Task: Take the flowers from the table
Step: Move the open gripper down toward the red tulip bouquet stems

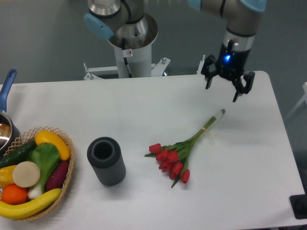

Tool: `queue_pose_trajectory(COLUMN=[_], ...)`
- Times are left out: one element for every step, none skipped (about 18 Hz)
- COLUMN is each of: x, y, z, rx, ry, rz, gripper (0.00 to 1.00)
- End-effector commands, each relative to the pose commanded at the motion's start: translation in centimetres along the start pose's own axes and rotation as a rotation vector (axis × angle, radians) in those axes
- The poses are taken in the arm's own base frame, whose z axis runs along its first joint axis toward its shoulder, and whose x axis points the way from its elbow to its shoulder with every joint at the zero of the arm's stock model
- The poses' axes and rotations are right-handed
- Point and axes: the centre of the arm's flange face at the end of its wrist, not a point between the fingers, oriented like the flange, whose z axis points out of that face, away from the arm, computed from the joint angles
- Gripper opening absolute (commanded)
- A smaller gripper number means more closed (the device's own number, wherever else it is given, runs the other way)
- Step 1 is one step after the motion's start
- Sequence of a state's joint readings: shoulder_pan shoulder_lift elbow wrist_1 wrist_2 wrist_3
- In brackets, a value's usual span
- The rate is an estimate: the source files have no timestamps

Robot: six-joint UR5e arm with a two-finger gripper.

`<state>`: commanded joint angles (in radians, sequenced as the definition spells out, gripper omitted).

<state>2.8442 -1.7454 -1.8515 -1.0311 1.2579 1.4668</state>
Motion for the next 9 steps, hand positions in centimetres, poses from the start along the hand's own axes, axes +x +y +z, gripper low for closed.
queue_pose_trajectory(x=[-0.1, -0.2, -0.4, -0.3, -0.5, -0.5, -0.4, -0.2, -0.4], y=[-1.0, -1.3, -1.4, -1.8, -2.5, -2.3, -2.2, -2.2, -2.2], z=[1.5, 3.0, 4.2, 5.5, 5.8, 6.0, 6.3, 7.0, 7.6], rx=[-0.001, -0.015, -0.042, -0.063, -0.059, -0.059, -0.063, -0.066, -0.067], ry=[-0.001, 0.004, 0.004, 0.022, 0.021, 0.029, 0.034, 0.044, 0.050], rz=[-0.002, -0.007, -0.002, 0.005, 0.018, 0.014, 0.014, 0.016, 0.016], gripper=[1.00, 1.00, 1.00, 1.00, 1.00, 1.00, 1.00, 1.00, 1.00])
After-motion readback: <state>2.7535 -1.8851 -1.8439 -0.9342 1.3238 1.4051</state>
